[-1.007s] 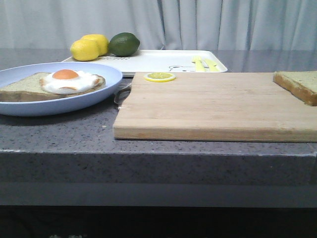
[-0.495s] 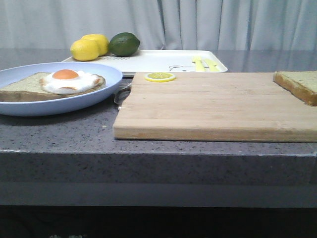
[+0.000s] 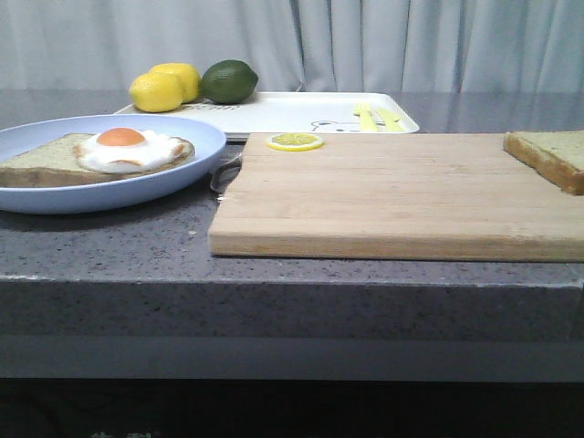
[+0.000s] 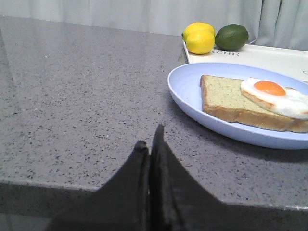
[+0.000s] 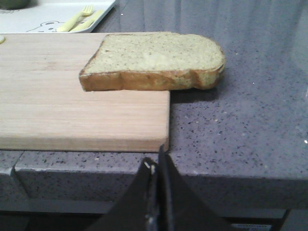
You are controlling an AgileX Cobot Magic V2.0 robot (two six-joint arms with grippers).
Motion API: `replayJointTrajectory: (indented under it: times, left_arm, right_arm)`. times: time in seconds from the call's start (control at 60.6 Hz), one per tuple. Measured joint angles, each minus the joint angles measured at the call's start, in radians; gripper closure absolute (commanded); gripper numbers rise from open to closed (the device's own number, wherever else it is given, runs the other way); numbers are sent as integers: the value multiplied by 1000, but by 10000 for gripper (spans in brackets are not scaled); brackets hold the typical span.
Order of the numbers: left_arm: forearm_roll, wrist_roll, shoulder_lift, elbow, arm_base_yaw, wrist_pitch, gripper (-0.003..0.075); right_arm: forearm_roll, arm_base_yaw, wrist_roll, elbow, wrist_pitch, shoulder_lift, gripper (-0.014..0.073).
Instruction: Place bread and move sandwich to tray
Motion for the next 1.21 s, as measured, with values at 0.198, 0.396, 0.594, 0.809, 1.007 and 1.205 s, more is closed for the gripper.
replayJointTrajectory:
  times: [0.198,0.396,0.594,0.809,1.007,1.205]
  left_arm:
    - [0,0,0,0,0,-8,739]
    - [0,0,0,0,0,-78,739]
    - [-1,0,0,0,0,-239,739]
    - [-2,0,0,-37,0,-290,739]
    - [7,0,76,-243,0,-82,739]
    - [13,0,303,-398,0,19,739]
  right_arm:
    - [0,0,0,0,0,0,662]
    - [0,0,0,0,-43,0,662]
    - [0,0,0,-11,-97,0,662]
    - [0,0,0,-184,-14,0,660]
    - [0,0,0,-381,120,134,652]
    - [1,0,0,-491,148,342,652]
